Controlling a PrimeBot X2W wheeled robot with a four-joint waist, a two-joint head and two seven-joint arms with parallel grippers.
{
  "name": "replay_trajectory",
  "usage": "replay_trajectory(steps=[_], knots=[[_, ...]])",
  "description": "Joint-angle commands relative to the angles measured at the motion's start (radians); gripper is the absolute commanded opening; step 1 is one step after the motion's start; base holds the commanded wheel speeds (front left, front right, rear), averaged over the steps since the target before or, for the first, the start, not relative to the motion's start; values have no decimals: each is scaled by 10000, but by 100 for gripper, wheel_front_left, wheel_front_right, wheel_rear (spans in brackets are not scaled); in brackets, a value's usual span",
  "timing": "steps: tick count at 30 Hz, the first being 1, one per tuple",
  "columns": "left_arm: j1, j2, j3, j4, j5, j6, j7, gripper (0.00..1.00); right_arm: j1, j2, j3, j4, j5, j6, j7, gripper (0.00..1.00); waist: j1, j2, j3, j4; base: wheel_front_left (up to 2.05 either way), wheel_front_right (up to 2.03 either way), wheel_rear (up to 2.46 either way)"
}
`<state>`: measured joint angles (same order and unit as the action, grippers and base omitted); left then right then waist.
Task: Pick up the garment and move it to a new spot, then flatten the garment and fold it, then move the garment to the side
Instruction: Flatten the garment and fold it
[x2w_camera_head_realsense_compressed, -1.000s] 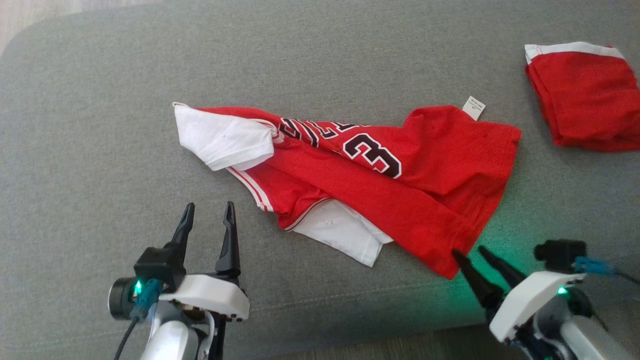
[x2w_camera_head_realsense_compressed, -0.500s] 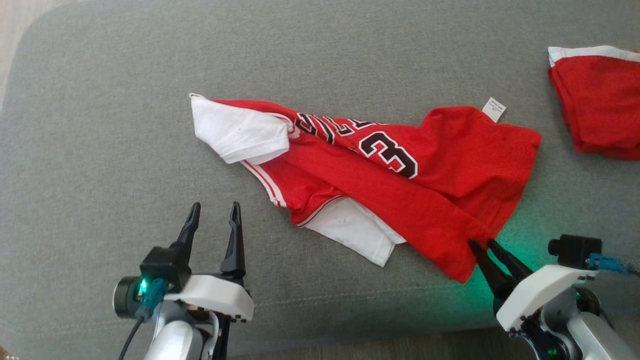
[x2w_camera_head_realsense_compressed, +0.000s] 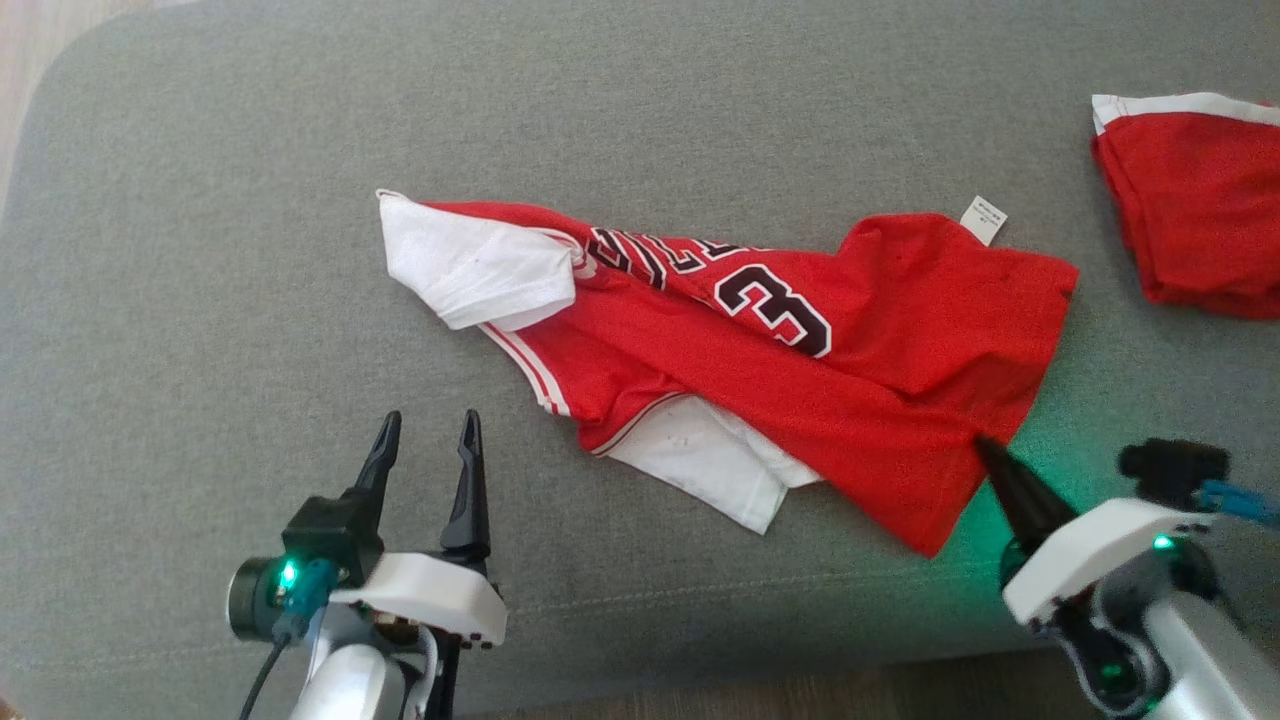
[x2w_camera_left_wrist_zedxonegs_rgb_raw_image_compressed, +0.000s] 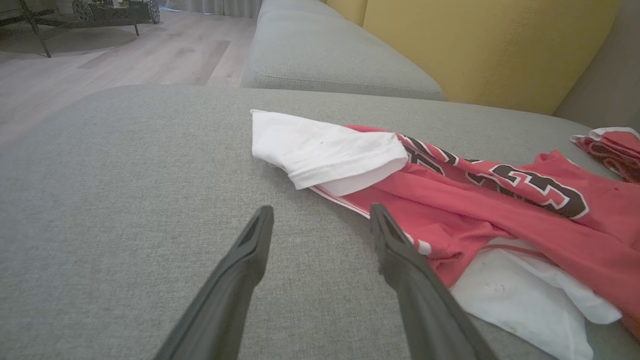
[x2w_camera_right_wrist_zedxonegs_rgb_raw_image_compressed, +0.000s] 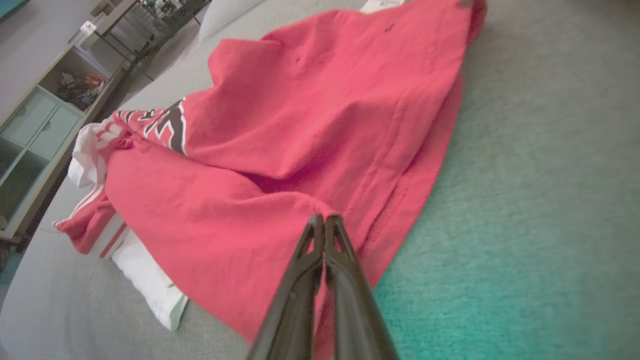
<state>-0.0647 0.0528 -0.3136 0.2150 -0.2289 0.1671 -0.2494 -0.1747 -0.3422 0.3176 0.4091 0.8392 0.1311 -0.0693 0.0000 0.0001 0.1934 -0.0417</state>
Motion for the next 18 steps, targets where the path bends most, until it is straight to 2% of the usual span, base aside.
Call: replay_trajectory(steps=[1,6,11,14,18], knots=[[-329,-26,254,-295,18,32,-124,100,-147,-307,-90,-299,-108,-4,-223,0,0,-1,7,-10,0,0,0],[-644,-25,275,15,151,-51,-124,100,-37,-663,-698,-650,-379,-4,-564,0,0,-1,123,-83,0,0,0],[-1753,60,192,1799,561,3,-124,100,0,-602,-871,-1039,-552,-4,-380,0,0,-1,337,-249,0,0,0],[-2591,151,73,2707,1036,218,-124,100,-58,-422,-866,-1218,-629,-4,-316,0,0,-1,530,-367,0,0,0],[-3591,145,-129,3693,1344,201,-124,100,-181,-300,-848,-1362,-691,-4,-281,0,0,-1,859,-502,0,0,0]])
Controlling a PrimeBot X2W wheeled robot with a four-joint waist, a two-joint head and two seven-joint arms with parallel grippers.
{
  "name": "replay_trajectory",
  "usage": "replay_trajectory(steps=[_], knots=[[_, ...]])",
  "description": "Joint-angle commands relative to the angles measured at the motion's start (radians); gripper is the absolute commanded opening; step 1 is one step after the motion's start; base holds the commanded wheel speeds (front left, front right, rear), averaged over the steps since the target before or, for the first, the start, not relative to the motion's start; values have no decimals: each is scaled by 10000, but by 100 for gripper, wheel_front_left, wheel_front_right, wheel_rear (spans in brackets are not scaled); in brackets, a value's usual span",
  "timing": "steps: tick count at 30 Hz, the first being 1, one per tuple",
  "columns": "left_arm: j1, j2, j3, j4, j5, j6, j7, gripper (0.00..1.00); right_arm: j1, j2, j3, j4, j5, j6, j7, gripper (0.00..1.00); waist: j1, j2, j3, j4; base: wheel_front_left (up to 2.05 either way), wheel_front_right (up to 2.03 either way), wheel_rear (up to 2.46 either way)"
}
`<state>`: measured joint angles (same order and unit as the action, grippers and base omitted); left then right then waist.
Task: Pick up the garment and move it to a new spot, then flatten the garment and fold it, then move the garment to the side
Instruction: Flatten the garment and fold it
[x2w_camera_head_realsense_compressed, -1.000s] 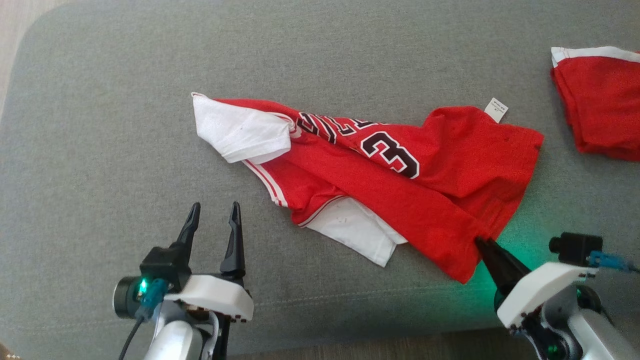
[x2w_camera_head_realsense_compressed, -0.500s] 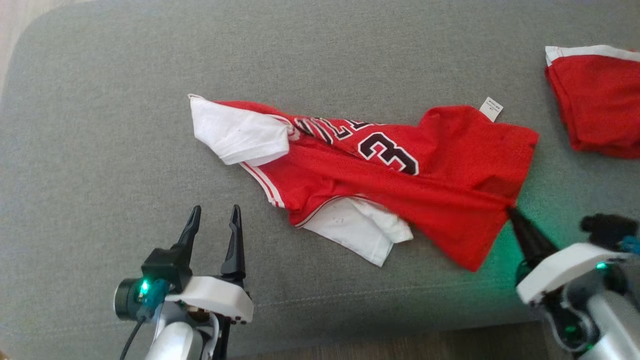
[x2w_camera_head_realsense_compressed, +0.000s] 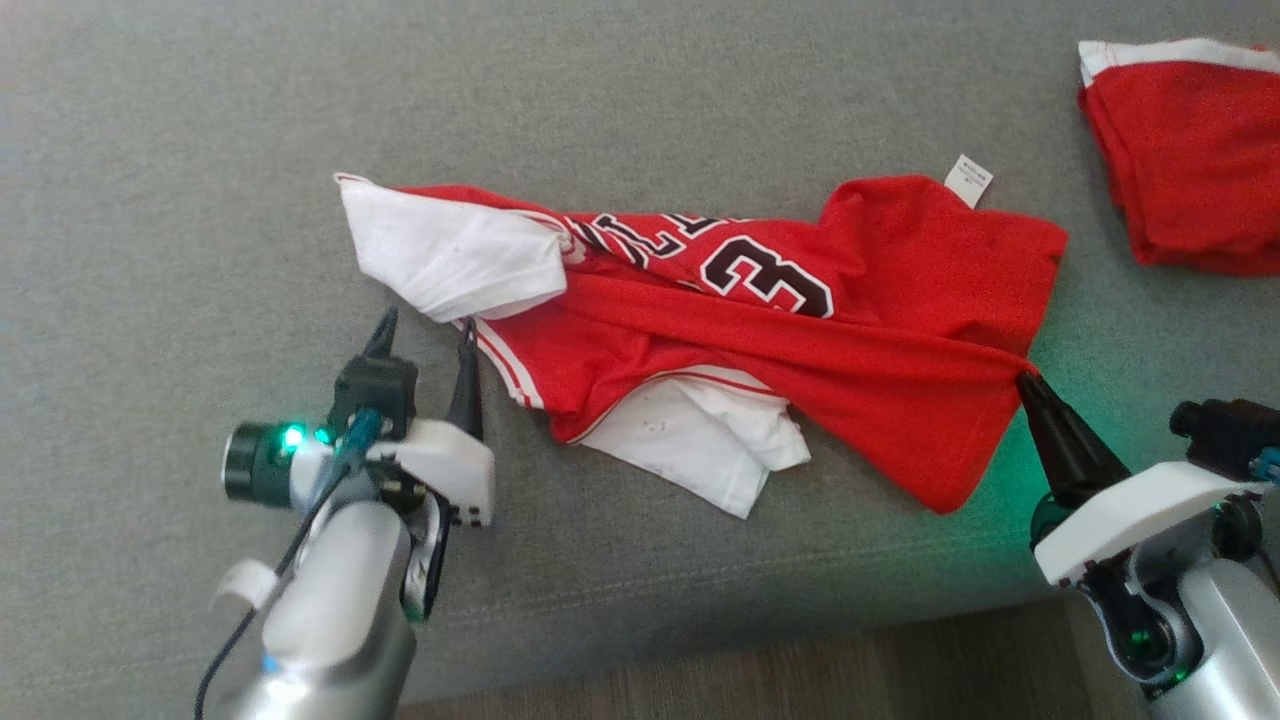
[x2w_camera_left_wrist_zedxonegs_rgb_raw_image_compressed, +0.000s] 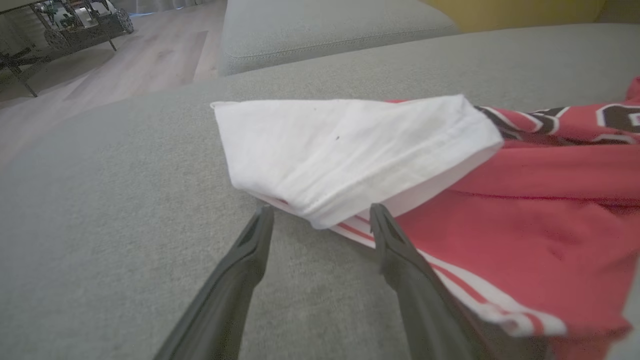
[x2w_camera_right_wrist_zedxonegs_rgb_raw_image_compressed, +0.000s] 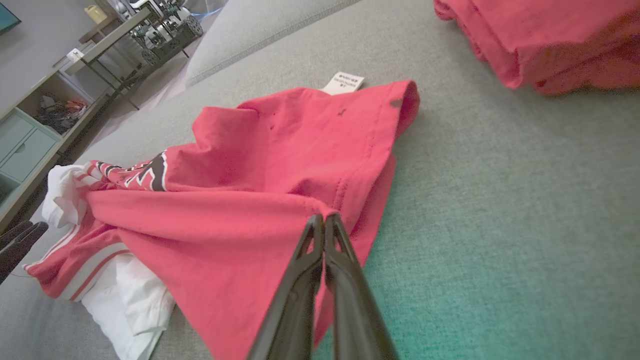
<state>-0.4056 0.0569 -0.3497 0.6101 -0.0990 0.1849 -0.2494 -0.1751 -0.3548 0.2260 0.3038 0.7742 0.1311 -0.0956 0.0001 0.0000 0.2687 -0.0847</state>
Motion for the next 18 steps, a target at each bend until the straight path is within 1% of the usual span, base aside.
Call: replay_trajectory(steps=[1,5,9,10,11,12,14,15,18], knots=[[-378,106,216,-15,107,67,-124,100,-207,-165,70,-328,-47,-4,-17,0,-1,0,175,-107,0,0,0],[-1024,202,262,1199,331,492,-124,100,-330,-142,98,-412,-54,-4,-13,0,-1,0,344,-325,0,0,0],[-1387,332,323,1324,537,959,-124,100,-376,-118,71,-434,-41,-4,-87,0,-1,0,380,-492,0,0,0],[-1415,406,304,1227,649,1108,-124,96,-374,-115,79,-419,-34,-4,-107,0,-1,0,373,-517,0,0,0],[-1425,471,301,1039,745,1271,-124,76,-358,-108,90,-403,-27,-4,-126,0,-1,0,356,-542,0,0,0],[-1398,541,286,860,843,1423,-124,46,-339,-100,102,-388,-21,-4,-140,0,-1,0,330,-565,0,0,0],[-1284,669,267,559,994,1693,-124,14,-313,-84,127,-326,-15,-4,-158,0,-1,0,253,-602,0,0,0],[-1216,730,253,446,1046,1782,-124,0,-309,-74,141,-290,-14,-4,-158,0,-1,0,213,-621,0,0,0],[-1109,864,239,196,1129,1932,-124,0,-333,-55,169,-240,-16,-4,-176,0,-1,0,120,-648,0,0,0]])
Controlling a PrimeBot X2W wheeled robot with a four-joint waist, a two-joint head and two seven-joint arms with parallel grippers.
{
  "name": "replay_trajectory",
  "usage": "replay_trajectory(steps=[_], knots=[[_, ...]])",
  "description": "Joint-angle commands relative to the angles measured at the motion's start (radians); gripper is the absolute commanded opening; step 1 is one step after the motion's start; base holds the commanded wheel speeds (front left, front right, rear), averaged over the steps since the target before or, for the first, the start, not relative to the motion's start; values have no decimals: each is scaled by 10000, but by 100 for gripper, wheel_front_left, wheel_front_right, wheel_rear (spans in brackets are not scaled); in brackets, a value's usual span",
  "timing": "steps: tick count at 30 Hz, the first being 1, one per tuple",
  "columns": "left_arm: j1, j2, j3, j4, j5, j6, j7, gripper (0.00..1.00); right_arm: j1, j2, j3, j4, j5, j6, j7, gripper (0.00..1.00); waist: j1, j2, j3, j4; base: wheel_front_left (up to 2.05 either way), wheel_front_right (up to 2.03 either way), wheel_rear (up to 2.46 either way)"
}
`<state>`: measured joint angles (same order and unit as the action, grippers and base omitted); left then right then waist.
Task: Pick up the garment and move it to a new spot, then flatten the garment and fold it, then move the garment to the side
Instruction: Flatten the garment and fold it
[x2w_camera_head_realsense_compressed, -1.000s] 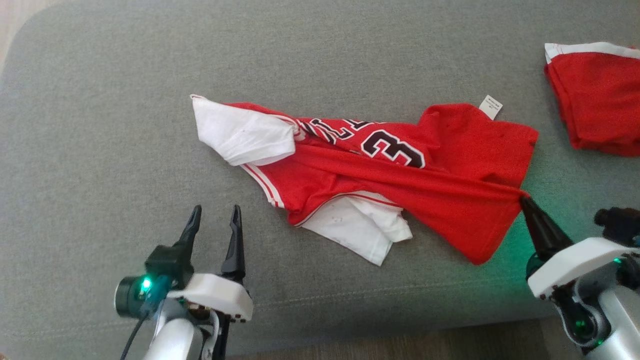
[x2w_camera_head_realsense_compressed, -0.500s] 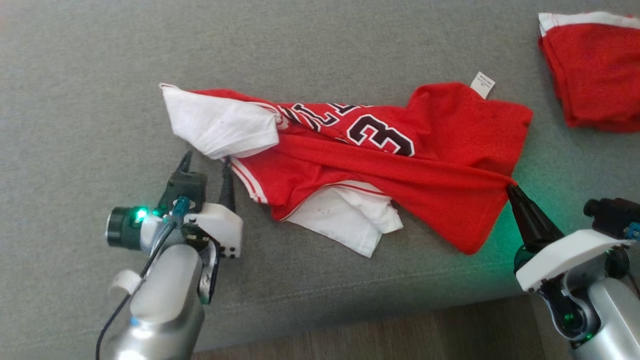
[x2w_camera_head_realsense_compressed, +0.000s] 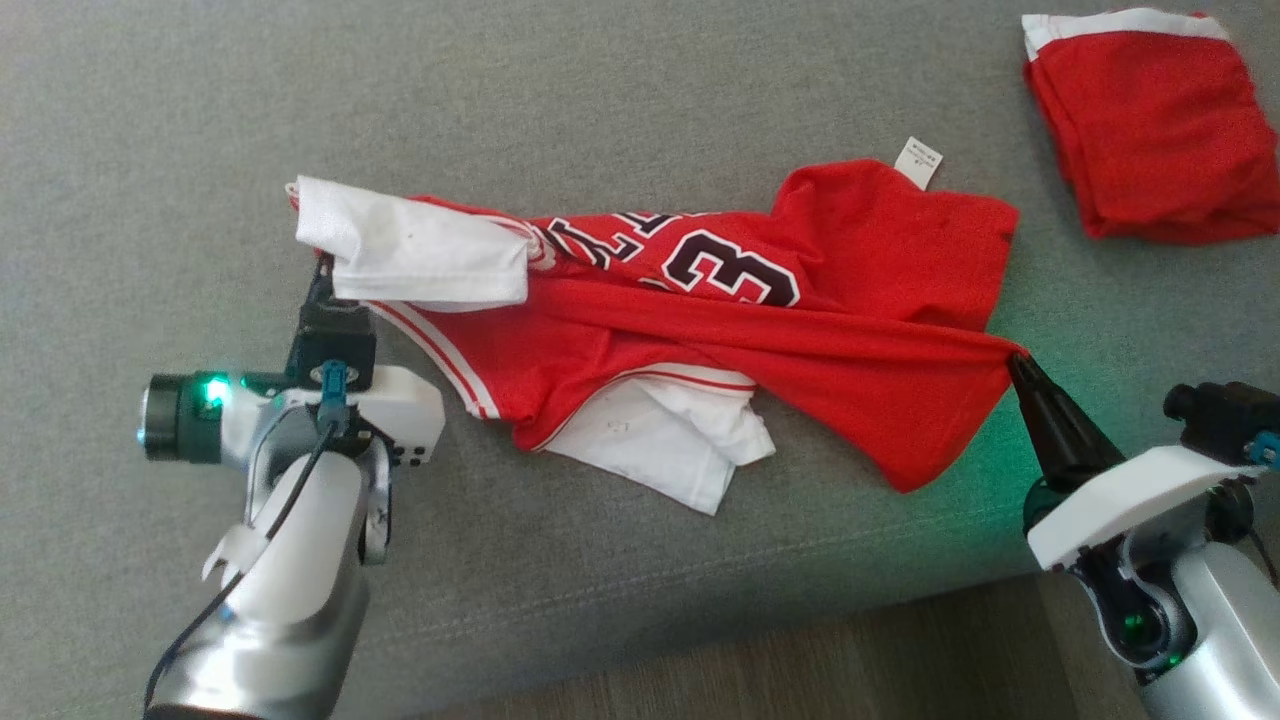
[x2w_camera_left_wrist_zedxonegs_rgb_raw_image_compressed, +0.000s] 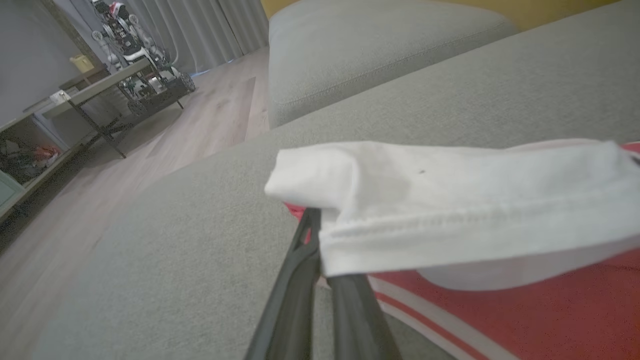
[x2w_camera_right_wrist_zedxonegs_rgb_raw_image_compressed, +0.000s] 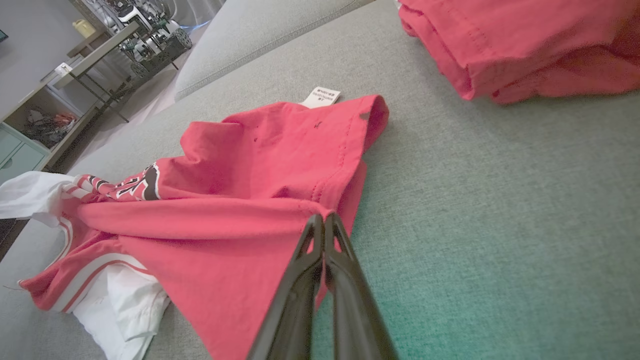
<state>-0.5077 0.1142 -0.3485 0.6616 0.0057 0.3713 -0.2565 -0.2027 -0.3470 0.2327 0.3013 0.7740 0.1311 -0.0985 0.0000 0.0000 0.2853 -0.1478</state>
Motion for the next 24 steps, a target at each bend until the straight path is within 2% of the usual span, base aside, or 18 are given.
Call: replay_trajectory(steps=[1,6,10,13,19,21,24], knots=[[-40,370,201,-448,132,112,-53,0,-76,-132,119,-198,-24,-4,-153,0,0,0,-97,-25,0,0,0],[219,667,130,-1343,126,71,-53,0,-178,-205,126,-264,-155,-4,-186,0,0,0,-369,-37,0,0,0],[245,1033,-4,-2023,62,-401,-43,0,-494,-477,58,-541,-284,-4,-217,0,0,0,-563,-2,0,0,0],[-214,1533,-41,-2504,143,-826,394,0,-1020,-927,-10,-901,-496,-4,-85,0,0,0,-668,49,0,0,0],[-2469,2385,431,-3511,-370,-2071,1798,0,-3341,-1950,106,-1510,-1022,-4,681,0,0,0,-304,157,0,0,0],[-3550,2532,443,-3506,-503,-2591,2322,0,-4551,-2278,371,-1401,-1283,-4,980,0,0,0,27,155,0,0,0],[-5460,2641,322,-3010,-499,-3285,3036,0,-6659,-2395,761,-817,-1526,-4,1183,0,0,0,654,108,0,0,0]])
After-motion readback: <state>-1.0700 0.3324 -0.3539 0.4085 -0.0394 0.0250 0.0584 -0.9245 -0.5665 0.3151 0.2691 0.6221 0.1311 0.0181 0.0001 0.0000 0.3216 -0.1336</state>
